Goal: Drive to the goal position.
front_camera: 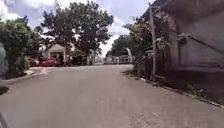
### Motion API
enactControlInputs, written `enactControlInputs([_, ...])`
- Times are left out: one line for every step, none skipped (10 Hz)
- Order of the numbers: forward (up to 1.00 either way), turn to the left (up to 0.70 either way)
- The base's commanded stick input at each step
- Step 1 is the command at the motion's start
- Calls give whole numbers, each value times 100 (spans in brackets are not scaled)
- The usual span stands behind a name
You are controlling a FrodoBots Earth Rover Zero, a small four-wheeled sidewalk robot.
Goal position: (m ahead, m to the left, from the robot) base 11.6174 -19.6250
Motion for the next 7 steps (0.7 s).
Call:
enactControlInputs([100,25])
enactControlInputs([100,36])
enactControlInputs([100,40])
enactControlInputs([0,0])
enactControlInputs([0,0])
enactControlInputs([0,0])
enactControlInputs([0,0])
